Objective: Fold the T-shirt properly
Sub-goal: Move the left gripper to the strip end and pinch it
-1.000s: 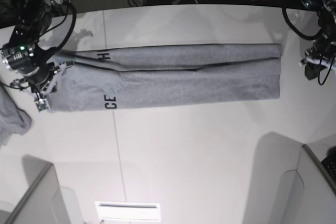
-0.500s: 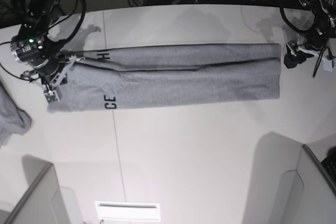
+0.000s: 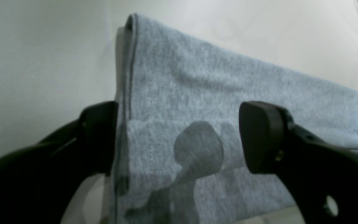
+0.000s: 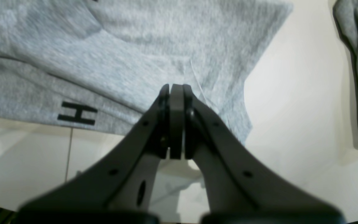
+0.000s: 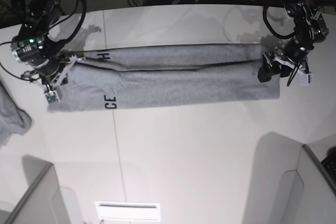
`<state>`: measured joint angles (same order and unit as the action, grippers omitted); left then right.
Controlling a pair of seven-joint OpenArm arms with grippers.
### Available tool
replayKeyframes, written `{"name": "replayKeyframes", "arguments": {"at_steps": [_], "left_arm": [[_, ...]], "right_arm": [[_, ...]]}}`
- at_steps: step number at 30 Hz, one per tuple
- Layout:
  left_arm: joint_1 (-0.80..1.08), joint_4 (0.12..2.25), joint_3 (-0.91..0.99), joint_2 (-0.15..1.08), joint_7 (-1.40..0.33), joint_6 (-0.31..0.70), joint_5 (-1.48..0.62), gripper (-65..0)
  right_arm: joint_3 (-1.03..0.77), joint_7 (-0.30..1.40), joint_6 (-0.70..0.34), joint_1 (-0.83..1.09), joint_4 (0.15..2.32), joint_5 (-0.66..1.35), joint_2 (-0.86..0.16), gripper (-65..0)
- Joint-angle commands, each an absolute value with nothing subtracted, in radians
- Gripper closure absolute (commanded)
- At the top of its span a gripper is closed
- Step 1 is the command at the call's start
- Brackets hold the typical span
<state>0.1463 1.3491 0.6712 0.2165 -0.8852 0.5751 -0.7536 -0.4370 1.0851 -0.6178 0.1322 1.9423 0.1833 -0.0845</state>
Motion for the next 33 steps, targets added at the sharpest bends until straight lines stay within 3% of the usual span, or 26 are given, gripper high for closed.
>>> {"name": "replayKeyframes", "arguments": {"at_steps": [1,6,11,18,24,33], "left_arm": [[0.151,1.342,0.667,0.216,-0.944,0.558,-0.716,-53.6],[0.151,1.34,0.674,0.209,-0.949,0.558,-0.717,-23.4],[0.143,1.339,0.677,0.211,-0.944,0.558,-0.717,-0.3],[0.122,1.348,0.788,0.22,-0.943,0.558,-0.714,0.0],[0.122,1.363,0.809,0.305,-0.943,0.558,-0.714,0.0],[0.205,1.646,0.779,0.321,-0.949,0.556,-0.711,0.0]], "right_arm": [[-0.441,1.069,-0.616,0.128,1.962,0.193,-0.096,0.0],[-0.441,1.066,-0.616,0.133,1.962,0.193,-0.096,0.0],[-0.444,1.066,-0.616,0.133,1.962,0.193,-0.096,0.0],[-0.446,1.066,-0.616,0.133,1.962,0.193,-0.096,0.0],[-0.443,1.066,-0.616,0.133,1.962,0.193,-0.096,0.0],[-0.441,1.07,-0.616,0.127,1.962,0.193,-0.096,0.0]]}}
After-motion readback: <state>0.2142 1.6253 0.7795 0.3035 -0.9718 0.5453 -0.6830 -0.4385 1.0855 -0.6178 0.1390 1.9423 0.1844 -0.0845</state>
